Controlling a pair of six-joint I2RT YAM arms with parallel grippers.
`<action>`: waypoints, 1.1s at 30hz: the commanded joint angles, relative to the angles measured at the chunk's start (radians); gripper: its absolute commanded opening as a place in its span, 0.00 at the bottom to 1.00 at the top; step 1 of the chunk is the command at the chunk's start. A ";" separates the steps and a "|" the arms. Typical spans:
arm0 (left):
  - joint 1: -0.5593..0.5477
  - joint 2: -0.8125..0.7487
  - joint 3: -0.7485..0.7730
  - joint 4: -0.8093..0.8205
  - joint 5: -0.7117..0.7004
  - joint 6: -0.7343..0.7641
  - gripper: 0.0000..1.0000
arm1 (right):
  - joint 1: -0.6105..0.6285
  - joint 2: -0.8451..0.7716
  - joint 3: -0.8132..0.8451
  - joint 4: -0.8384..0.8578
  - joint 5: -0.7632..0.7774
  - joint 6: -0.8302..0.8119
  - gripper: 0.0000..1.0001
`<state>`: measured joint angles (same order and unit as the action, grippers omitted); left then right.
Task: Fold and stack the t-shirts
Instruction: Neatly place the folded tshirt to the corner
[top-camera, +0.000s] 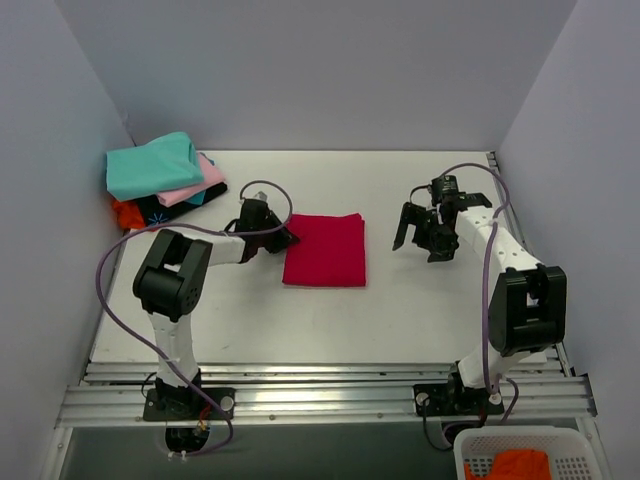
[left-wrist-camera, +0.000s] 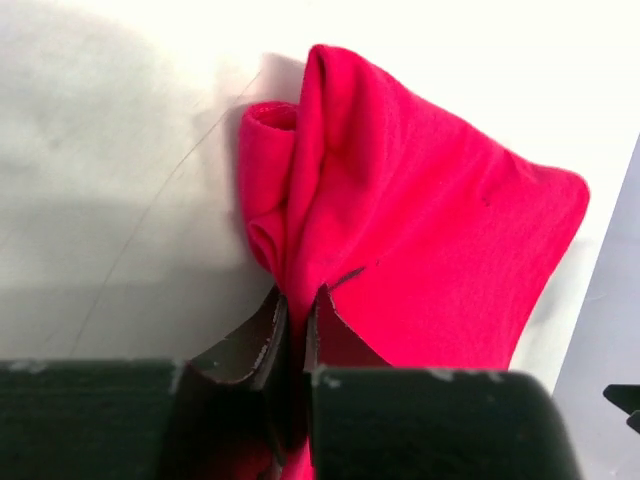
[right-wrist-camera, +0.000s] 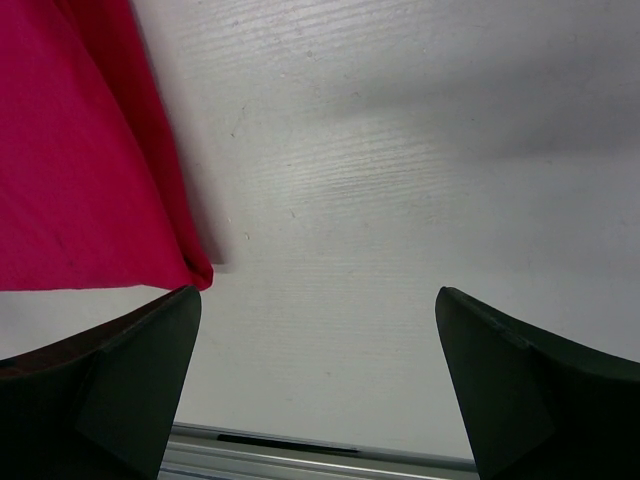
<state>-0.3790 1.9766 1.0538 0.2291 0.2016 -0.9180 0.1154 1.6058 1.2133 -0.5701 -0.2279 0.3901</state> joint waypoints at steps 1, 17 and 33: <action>-0.005 0.079 0.040 -0.112 -0.008 0.036 0.08 | -0.013 -0.055 -0.009 -0.045 0.013 -0.016 1.00; 0.221 0.140 0.730 -0.703 0.065 0.418 0.02 | -0.033 -0.073 -0.047 0.027 -0.044 0.036 1.00; 0.373 0.327 1.233 -0.952 0.114 0.498 0.02 | -0.048 -0.027 -0.034 0.021 -0.048 0.013 1.00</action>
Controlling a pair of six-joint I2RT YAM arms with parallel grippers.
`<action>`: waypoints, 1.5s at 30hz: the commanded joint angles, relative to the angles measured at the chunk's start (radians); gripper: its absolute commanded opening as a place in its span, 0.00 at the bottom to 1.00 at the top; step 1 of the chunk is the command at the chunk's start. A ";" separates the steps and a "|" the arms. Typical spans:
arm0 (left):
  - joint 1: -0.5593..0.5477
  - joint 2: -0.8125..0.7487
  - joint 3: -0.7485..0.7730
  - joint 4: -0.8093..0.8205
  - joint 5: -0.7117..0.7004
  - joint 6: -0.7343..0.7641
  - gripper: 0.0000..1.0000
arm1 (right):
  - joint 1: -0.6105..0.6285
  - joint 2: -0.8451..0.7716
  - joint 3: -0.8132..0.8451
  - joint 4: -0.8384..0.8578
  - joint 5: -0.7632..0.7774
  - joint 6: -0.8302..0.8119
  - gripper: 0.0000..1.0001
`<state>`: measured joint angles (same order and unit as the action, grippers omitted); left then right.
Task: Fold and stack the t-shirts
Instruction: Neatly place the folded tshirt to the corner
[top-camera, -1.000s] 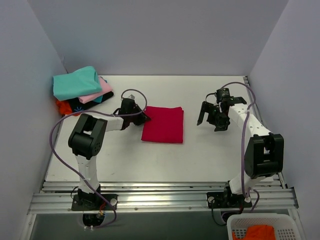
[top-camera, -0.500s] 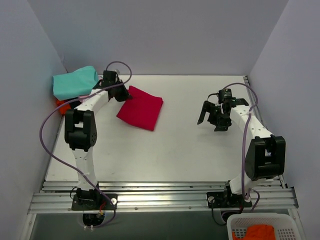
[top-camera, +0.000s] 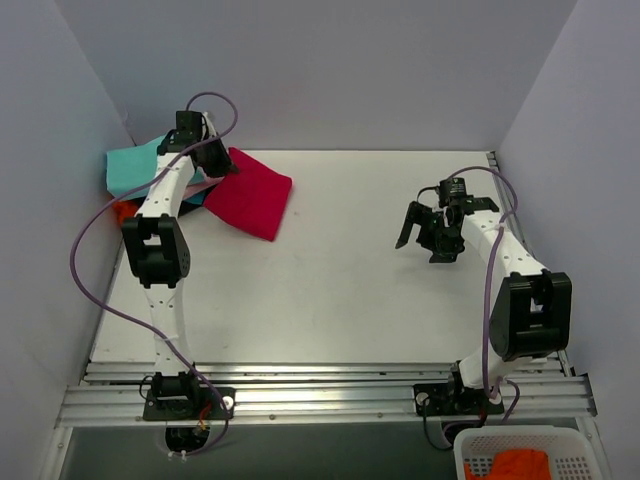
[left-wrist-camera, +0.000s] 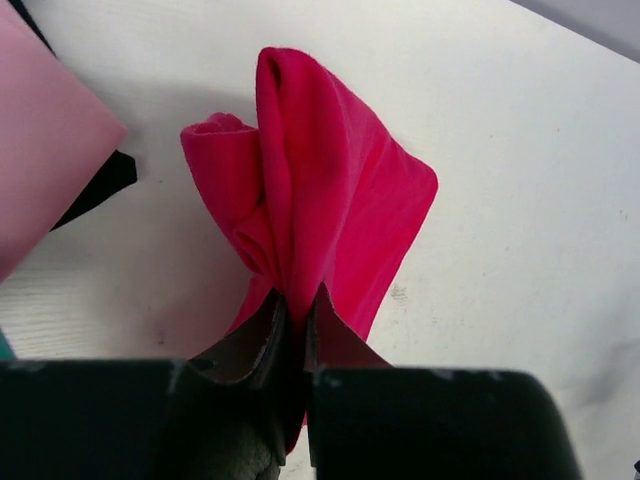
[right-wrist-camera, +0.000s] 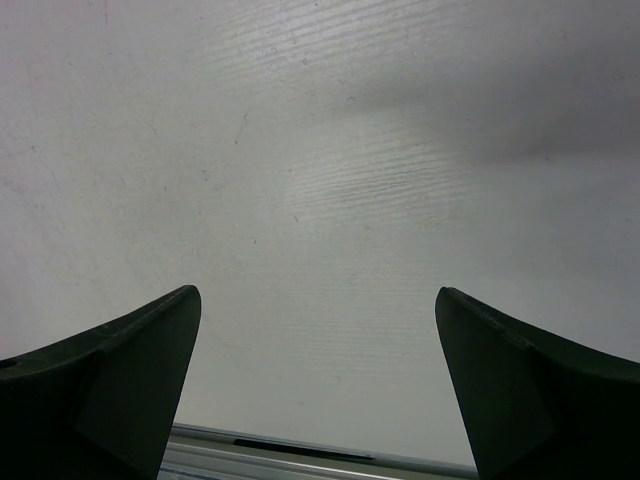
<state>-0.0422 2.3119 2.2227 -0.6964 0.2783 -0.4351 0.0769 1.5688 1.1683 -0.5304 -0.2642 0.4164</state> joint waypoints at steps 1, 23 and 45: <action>0.038 -0.005 0.072 -0.028 0.039 0.010 0.02 | -0.008 0.010 0.011 -0.019 -0.012 -0.011 1.00; 0.333 -0.026 0.289 0.242 0.312 -0.304 0.02 | -0.006 0.086 -0.133 0.052 0.010 -0.030 1.00; 0.534 -0.128 0.174 0.322 0.328 -0.356 0.02 | 0.060 0.100 -0.160 0.092 -0.001 0.021 1.00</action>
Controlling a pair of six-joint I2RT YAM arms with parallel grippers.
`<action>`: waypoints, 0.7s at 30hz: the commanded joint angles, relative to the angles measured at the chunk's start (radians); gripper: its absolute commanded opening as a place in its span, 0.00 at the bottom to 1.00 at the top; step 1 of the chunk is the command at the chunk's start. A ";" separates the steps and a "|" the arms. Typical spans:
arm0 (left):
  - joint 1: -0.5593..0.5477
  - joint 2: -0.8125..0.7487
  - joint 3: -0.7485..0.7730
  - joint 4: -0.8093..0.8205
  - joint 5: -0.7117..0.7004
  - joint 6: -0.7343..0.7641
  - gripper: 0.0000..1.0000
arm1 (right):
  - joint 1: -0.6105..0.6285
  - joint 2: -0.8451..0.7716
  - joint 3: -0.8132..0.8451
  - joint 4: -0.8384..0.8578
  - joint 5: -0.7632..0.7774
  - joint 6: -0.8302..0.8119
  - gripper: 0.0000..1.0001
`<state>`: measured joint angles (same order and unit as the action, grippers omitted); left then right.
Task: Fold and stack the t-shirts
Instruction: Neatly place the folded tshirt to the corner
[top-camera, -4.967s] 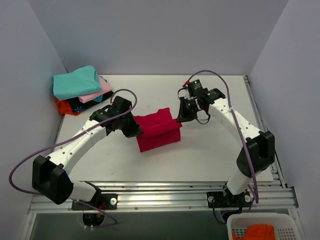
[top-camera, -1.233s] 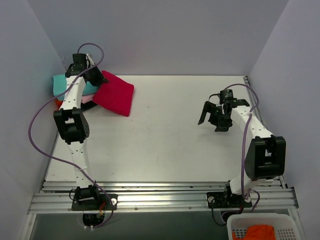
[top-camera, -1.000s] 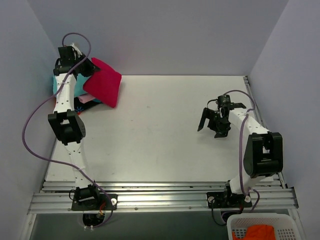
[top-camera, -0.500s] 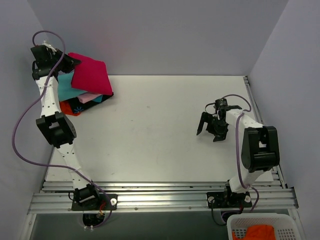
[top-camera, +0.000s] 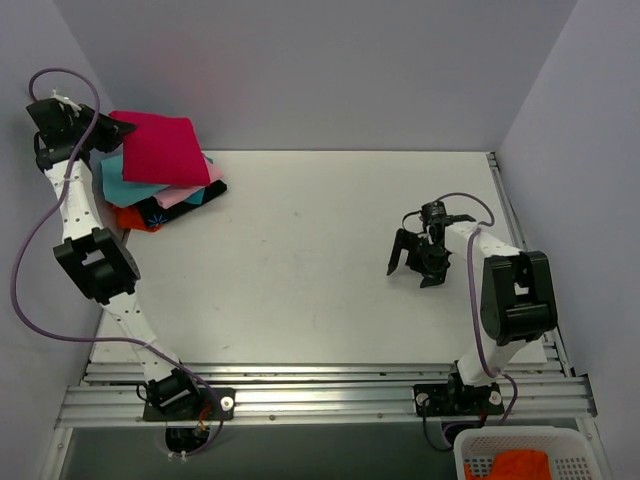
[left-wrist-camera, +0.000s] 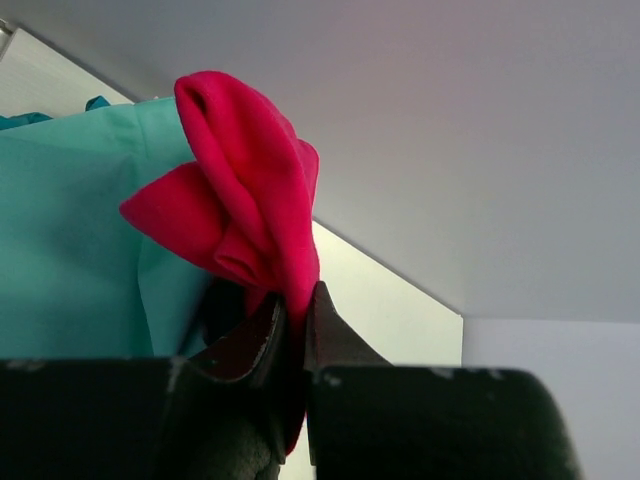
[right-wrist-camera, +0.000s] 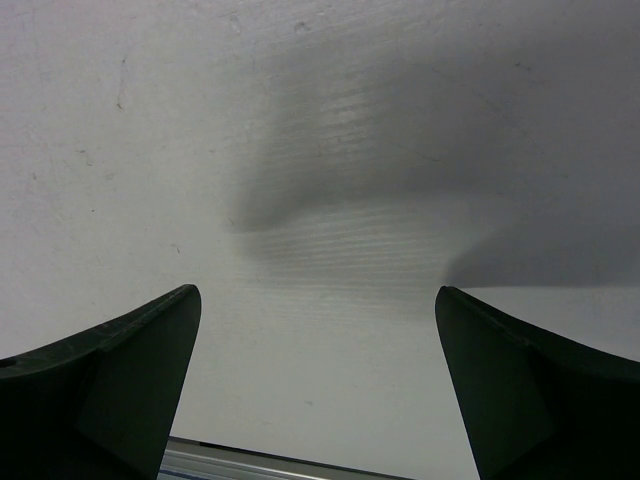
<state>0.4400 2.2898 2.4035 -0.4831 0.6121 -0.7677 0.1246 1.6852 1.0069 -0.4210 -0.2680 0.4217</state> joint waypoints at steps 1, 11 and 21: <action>0.058 -0.108 -0.015 0.113 -0.003 -0.027 0.02 | 0.018 -0.016 0.002 -0.019 0.004 0.017 1.00; 0.137 -0.119 -0.056 0.081 -0.035 0.016 0.02 | 0.069 -0.009 -0.013 -0.001 0.010 0.045 1.00; 0.206 0.000 -0.058 0.037 -0.069 0.053 0.08 | 0.112 0.010 0.004 -0.004 0.018 0.058 1.00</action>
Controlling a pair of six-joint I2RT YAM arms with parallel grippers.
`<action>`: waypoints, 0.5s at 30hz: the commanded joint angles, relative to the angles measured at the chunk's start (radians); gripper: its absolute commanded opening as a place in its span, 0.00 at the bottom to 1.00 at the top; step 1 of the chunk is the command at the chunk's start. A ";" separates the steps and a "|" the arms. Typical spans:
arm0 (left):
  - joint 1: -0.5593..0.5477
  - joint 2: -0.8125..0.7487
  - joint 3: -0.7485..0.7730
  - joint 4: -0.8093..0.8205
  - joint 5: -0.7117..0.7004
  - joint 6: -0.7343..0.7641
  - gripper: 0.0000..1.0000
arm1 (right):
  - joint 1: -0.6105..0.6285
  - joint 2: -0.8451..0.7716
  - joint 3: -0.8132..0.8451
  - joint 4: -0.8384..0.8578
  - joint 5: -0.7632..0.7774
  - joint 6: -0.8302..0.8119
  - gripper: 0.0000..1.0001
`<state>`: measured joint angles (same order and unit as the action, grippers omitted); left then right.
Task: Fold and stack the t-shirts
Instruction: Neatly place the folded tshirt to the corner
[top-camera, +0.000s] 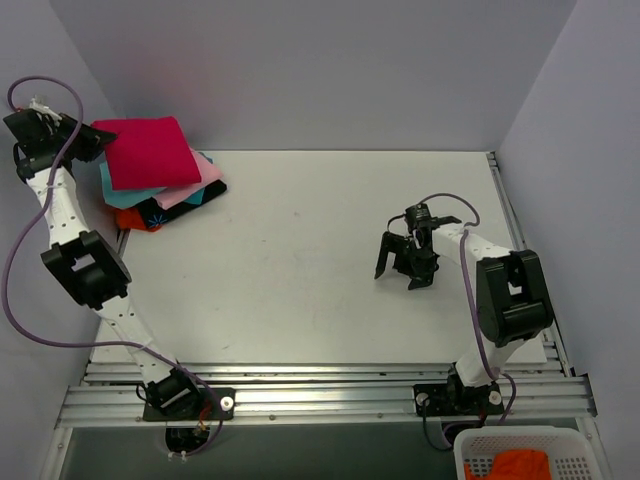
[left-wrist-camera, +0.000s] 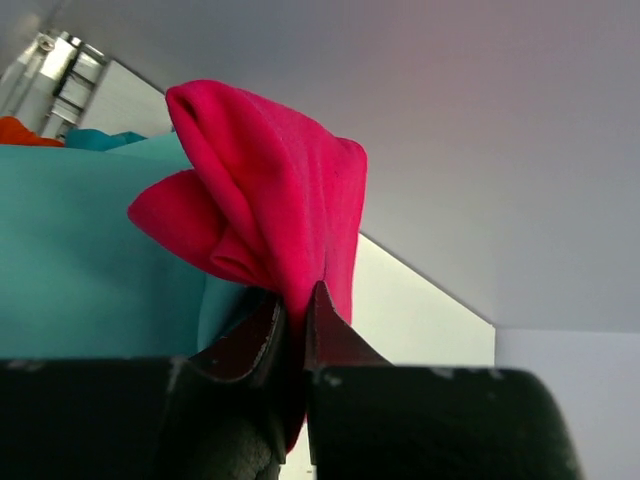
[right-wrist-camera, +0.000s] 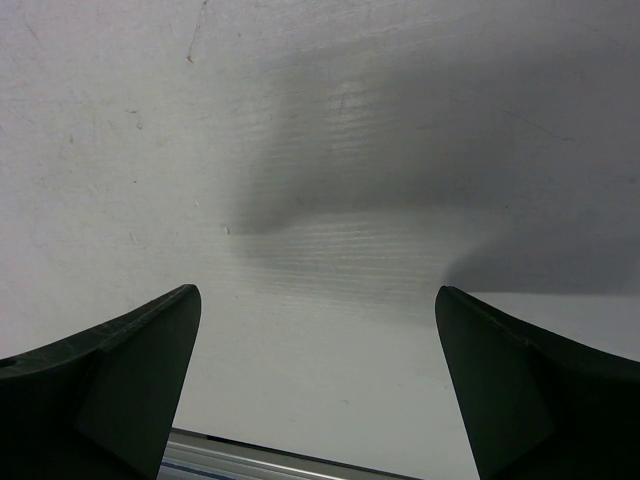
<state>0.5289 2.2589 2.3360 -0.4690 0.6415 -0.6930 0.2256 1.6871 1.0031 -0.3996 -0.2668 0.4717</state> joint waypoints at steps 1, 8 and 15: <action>0.128 0.042 0.008 0.020 -0.101 -0.019 0.09 | 0.011 0.011 0.009 -0.028 0.018 0.005 1.00; 0.148 0.109 -0.004 -0.023 -0.164 0.018 0.94 | 0.015 0.028 0.032 -0.039 0.021 0.004 1.00; 0.157 0.114 0.008 -0.033 -0.184 0.016 0.94 | 0.027 0.034 0.042 -0.042 0.026 0.016 1.00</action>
<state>0.5747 2.3119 2.3363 -0.4232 0.5835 -0.5571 0.2390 1.7138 1.0176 -0.4038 -0.2649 0.4747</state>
